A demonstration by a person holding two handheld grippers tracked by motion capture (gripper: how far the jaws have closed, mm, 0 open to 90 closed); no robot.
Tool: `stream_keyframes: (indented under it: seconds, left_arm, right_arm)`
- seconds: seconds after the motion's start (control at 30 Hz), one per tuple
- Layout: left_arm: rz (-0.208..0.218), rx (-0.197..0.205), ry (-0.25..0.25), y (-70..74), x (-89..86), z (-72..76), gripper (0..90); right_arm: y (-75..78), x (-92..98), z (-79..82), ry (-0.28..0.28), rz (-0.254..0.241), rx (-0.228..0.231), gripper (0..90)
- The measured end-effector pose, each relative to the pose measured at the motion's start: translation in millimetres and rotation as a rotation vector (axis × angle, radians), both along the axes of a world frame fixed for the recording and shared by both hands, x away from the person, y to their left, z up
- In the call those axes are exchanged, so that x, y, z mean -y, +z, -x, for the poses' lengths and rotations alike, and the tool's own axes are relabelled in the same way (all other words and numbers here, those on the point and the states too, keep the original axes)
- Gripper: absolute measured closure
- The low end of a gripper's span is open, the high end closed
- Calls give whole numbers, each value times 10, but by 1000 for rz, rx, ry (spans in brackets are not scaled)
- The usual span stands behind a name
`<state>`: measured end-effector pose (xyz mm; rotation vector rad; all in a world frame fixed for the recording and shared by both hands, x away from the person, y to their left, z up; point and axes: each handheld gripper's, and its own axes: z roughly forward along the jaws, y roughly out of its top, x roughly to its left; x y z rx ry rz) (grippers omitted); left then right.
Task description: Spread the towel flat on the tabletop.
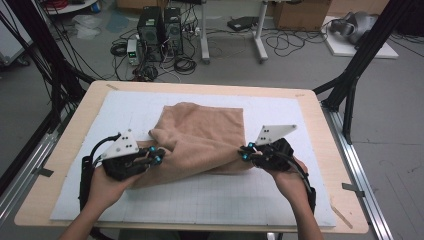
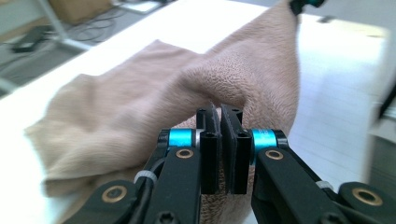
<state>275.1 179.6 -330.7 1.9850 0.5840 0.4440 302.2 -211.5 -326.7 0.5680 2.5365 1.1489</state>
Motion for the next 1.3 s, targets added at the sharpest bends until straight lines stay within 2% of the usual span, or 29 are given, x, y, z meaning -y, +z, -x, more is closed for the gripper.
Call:
stream_keyframes:
  seconds: [0.03, 0.1, 0.2, 0.27, 0.3, 0.37, 0.43, 0.6, 0.67, 0.77, 0.83, 0.93, 1.1, 1.2, 1.3]
  left_arm:
    - [-5, 4, 28, -23, 14, -88, 860]
    - [-10, -13, 76, -85, 39, -301, 859]
    - [-16, -29, 151, -175, 84, -639, 859]
    - [-34, -53, 195, -240, 94, -841, 858]
    - [-33, -78, 205, -273, 84, -919, 855]
    - [-24, -101, 210, -309, 53, -978, 822]
    - [-13, -108, 183, -293, 9, -938, 744]
    - [-30, -68, 135, -221, -88, -655, 630]
    - [-41, -79, 121, -237, -123, -551, 599]
    - [-53, -80, 94, -329, -160, -376, 560]
    - [-73, -92, 72, -429, -163, -269, 551]
    - [-115, -110, 49, -612, -142, -175, 513]
    - [-163, -166, 52, -891, -150, -215, 493]
    - [-224, -197, 68, -1011, -133, -303, 547]
    - [-235, -195, 84, -1046, -104, -363, 592]
  right_arm:
    - [-24, -5, -85, -18, 0, -15, 816]
    - [-103, -20, -284, -59, 1, -48, 814]
    - [-233, -38, -583, -139, 4, -67, 803]
    - [-312, -62, -739, -182, 9, -85, 734]
    - [-342, -73, -794, -200, 13, -102, 702]
    - [-369, -91, -812, -194, 3, -108, 650]
    - [-352, -113, -726, -176, -15, -74, 618]
    - [-337, -144, -392, -125, -34, -14, 602]
    - [-363, -159, -292, -114, -39, -7, 597]
    - [-426, -197, -175, -102, -32, 3, 584]
    - [-481, -233, -112, -83, -37, -14, 589]
    - [-614, -314, -80, -61, -9, -42, 577]
    - [-867, -440, -129, -50, 7, -89, 553]
    - [-984, -525, -192, -59, 45, -100, 549]
    - [-1054, -594, -244, -85, 71, -100, 562]
